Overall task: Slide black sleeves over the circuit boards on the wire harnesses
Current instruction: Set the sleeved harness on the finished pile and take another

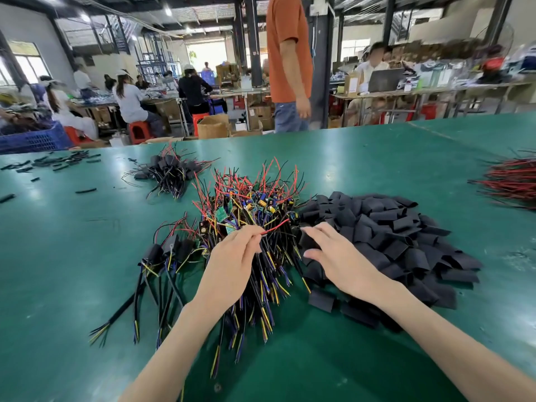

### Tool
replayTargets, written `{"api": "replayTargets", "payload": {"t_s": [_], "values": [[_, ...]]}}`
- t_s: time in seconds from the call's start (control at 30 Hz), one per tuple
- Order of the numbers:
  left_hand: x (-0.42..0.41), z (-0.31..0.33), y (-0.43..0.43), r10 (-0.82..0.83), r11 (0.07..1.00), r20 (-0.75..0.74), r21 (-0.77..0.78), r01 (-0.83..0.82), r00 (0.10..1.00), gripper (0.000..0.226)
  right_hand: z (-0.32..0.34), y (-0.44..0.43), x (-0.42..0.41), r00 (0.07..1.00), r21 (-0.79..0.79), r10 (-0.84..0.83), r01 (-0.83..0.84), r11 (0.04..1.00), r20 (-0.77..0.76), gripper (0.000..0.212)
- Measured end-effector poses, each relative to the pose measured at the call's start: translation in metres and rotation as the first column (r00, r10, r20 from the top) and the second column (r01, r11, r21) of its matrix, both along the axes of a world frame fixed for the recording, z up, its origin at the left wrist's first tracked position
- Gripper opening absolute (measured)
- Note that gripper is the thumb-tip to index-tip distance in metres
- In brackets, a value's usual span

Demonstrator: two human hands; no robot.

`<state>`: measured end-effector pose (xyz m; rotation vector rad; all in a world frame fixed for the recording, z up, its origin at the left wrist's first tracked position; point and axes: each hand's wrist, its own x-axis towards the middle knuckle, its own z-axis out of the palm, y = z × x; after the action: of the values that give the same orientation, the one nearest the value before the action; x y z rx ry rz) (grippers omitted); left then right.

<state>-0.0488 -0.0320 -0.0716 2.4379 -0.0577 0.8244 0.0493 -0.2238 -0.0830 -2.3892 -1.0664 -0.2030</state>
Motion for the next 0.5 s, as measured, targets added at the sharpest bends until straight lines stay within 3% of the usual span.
{"api": "replayTargets", "payload": {"t_s": [0.5], "values": [[-0.0059,0.0043,-0.0058,-0.059,0.998,0.007,0.036,0.059,0.998,0.022,0.0087,0.0006,-0.0099,0.999,0.234,0.037,-0.038,0.972,0.008,0.041]]}}
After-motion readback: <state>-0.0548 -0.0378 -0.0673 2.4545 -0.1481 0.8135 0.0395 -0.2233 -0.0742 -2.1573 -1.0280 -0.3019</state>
